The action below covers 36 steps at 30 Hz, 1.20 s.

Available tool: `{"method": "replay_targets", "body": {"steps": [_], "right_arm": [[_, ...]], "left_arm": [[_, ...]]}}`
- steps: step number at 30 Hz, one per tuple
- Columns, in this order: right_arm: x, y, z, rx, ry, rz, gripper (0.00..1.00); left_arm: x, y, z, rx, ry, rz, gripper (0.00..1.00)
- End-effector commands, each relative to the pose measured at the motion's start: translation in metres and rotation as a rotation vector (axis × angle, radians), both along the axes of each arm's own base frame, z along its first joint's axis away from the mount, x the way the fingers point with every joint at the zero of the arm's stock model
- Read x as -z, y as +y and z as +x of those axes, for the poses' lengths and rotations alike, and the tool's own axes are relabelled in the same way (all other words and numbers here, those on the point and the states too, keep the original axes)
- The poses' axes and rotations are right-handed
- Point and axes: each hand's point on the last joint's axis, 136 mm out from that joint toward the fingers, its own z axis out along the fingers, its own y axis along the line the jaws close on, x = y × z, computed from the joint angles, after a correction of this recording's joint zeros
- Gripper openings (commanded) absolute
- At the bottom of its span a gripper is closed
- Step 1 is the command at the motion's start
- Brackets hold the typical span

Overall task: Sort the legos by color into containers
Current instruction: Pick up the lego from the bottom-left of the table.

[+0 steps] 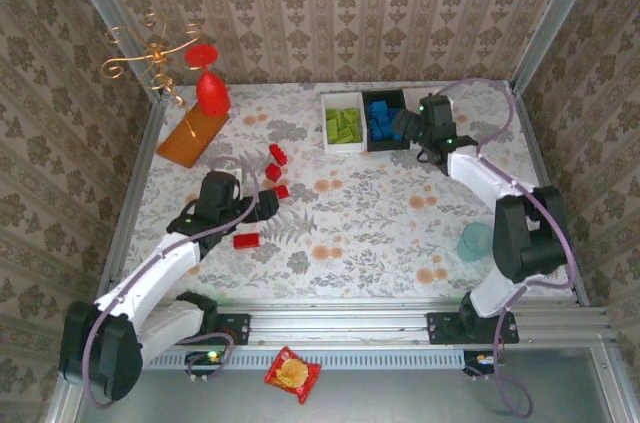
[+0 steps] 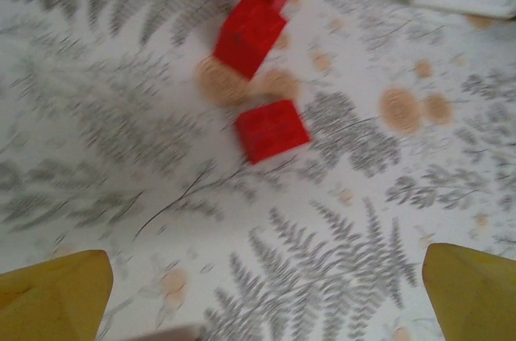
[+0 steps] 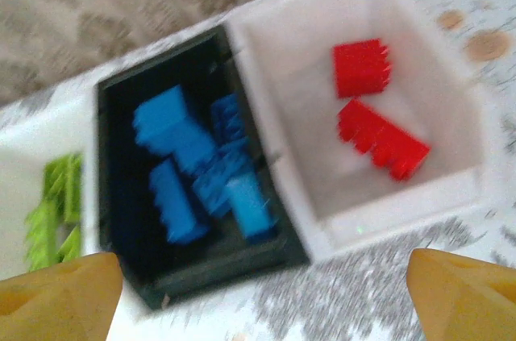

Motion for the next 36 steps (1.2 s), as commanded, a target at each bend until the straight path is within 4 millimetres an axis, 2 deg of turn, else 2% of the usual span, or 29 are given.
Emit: {"method": "replay_targets", "body": {"steps": [1, 5, 8, 10, 13, 16, 21, 25, 29, 32, 34, 36], "right_arm": [[-0.009, 0.035, -0.018, -0.088, -0.041, -0.066, 0.93], [-0.008, 0.057, -0.027, -0.137, -0.043, -0.039, 0.94], [-0.008, 0.06, -0.028, -0.142, -0.053, -0.011, 0.94], [-0.008, 0.062, -0.028, -0.146, -0.06, 0.003, 0.94], [-0.007, 0.062, -0.028, -0.147, -0.068, 0.01, 0.94], [-0.004, 0.061, -0.03, -0.147, -0.064, 0.011, 0.94], [0.006, 0.059, -0.032, -0.146, -0.053, 0.021, 0.94], [0.006, 0.059, -0.035, -0.148, -0.052, 0.026, 0.94], [0.002, 0.057, -0.039, -0.148, -0.057, 0.023, 0.94], [0.001, 0.055, -0.043, -0.146, -0.06, 0.026, 0.94], [0.0, 0.055, -0.046, -0.147, -0.06, 0.033, 0.94], [0.002, 0.055, -0.052, -0.152, -0.054, 0.047, 0.94]], "left_arm": [[0.033, 0.037, -0.028, -0.126, 0.144, 0.132, 1.0], [0.052, 0.043, -0.046, -0.141, 0.254, 0.184, 1.0], [0.06, 0.044, -0.056, -0.15, 0.301, 0.216, 1.0], [0.064, 0.036, -0.063, -0.115, 0.325, 0.225, 1.0], [0.07, 0.029, -0.067, -0.075, 0.36, 0.233, 0.99], [0.074, 0.031, -0.068, -0.062, 0.385, 0.274, 0.97], [0.075, 0.025, -0.056, -0.04, 0.354, 0.273, 0.86], [0.083, 0.013, -0.048, 0.002, 0.367, 0.265, 0.78], [0.089, 0.013, -0.043, -0.003, 0.365, 0.29, 0.68], [0.085, 0.01, -0.037, -0.005, 0.326, 0.29, 0.61], [0.079, 0.0, -0.031, 0.015, 0.288, 0.265, 0.58], [0.065, -0.019, -0.022, 0.056, 0.227, 0.229, 0.56]]}}
